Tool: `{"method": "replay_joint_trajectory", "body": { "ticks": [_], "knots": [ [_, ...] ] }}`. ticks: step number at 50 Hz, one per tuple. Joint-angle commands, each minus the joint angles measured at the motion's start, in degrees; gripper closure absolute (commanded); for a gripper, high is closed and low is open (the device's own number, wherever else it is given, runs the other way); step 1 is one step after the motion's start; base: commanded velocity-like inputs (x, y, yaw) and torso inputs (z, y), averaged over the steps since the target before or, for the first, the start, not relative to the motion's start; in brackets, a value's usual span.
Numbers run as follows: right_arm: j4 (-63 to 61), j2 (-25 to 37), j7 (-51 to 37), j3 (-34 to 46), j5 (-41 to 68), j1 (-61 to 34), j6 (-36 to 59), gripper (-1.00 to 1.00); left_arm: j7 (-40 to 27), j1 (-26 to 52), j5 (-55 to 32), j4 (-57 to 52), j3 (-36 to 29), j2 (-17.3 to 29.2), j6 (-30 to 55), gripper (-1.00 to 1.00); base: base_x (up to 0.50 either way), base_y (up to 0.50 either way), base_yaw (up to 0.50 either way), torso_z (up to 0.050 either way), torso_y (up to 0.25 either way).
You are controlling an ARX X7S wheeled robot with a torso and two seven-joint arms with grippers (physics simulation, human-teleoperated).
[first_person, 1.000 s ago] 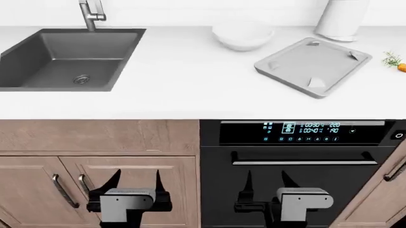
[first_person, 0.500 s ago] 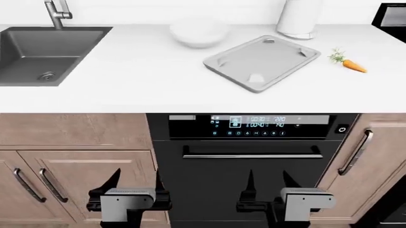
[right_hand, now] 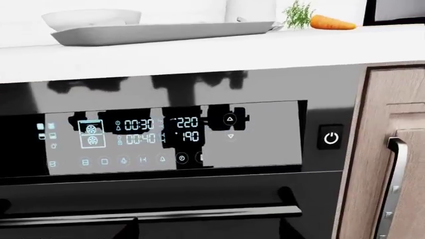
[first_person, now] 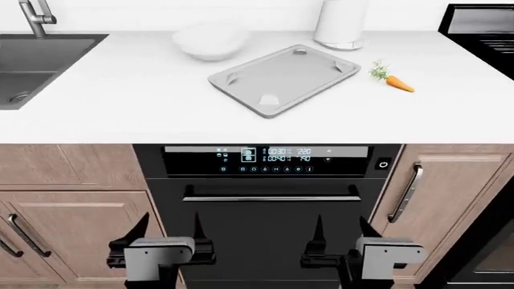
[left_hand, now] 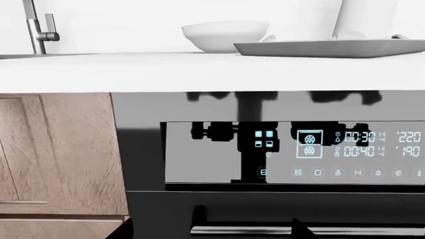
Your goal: Place the two vegetables and bowl onto the tray for setting up a vegetable dip station.
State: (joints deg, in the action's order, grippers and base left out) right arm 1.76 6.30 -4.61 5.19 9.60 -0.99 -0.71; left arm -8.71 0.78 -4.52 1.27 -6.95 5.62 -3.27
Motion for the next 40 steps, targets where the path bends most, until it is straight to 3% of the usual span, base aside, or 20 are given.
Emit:
{"method": "replay_joint_trajectory", "body": {
  "ticks": [1,10,13,40],
  "knots": [
    [0.4,0.3,-1.6,0.8,0.2,-0.8,1.7,-1.00,-1.6,0.1,1.3,-1.4,-1.2,1.2,0.8,-1.00,0.00,0.00,0.00,0.000,0.000],
    [1.6,0.6,-2.7,1.3,-0.3,-1.5,1.2,-1.00,-2.1,0.0,1.5,-2.3,-2.2,1.7,1.9,-1.00,0.00,0.00,0.00,0.000,0.000],
    [1.9,0.7,-3.0,1.3,-0.2,-1.5,0.7,-1.00,0.7,-0.9,-1.2,-3.1,-2.7,2.3,0.0,-1.00,0.00,0.00,0.00,0.011,0.000],
    [1.5,1.7,-4.7,2.7,0.4,-1.6,1.8,-1.00,-0.3,-0.6,-3.1,-2.9,-3.5,3.2,1.0,-1.00,0.00,0.00,0.00,0.050,0.000]
  ]
}}
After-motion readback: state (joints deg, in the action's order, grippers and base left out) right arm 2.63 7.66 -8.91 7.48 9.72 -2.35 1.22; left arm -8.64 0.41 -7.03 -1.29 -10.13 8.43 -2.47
